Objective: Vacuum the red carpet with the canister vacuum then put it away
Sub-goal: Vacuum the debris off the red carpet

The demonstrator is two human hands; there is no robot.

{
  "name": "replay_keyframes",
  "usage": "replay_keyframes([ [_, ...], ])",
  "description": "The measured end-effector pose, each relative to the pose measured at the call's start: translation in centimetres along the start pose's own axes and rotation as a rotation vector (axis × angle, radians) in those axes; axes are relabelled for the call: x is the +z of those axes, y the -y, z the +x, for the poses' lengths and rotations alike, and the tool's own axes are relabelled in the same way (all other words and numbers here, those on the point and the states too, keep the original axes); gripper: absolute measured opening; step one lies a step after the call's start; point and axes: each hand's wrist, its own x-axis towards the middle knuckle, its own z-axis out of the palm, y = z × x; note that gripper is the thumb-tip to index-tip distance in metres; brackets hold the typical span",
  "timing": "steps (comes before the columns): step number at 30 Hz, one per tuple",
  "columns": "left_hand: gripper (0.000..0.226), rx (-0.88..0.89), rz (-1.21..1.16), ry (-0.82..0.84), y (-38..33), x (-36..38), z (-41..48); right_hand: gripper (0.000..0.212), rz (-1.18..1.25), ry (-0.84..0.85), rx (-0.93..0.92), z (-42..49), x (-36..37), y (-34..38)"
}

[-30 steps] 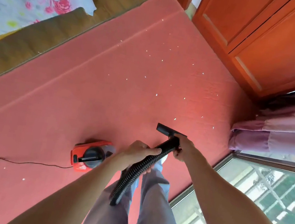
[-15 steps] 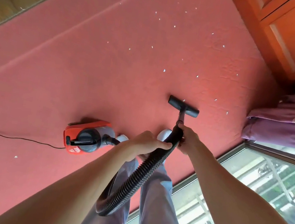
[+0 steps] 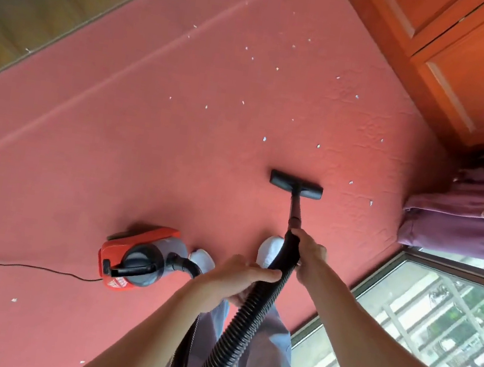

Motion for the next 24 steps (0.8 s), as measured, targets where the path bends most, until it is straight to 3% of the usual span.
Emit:
replay_keyframes([
  [6,0.038,0.02,-0.001,-0.082,0.0,-1.0,-1.2,0.049,-0.074,0.051,0.005,-0.6,1.2,0.2],
  [11,0.045,0.113,-0.15,-0.198,-1.9,-2.1,-3.1,0.036,-0.058,0.044,-0.089,-3.0,4.0,3.8],
  [16,0.056,0.142,-0.143,-0.14,-2.9,-4.2,-5.4,0.036,0.001,0.075,-0.075,-6.0,4.8,5.0],
  [19,0.059,0.128,-0.112,-0.101,-2.6,-5.0,-6.2,0.025,0.045,0.106,-0.044,-7.1,5.0,3.7],
  [24,0.041,0.082,-0.13,-0.099,-1.9,-5.8,-6.3,0.032,0.111,0.008,-0.018,-6.7,6.3,1.3],
])
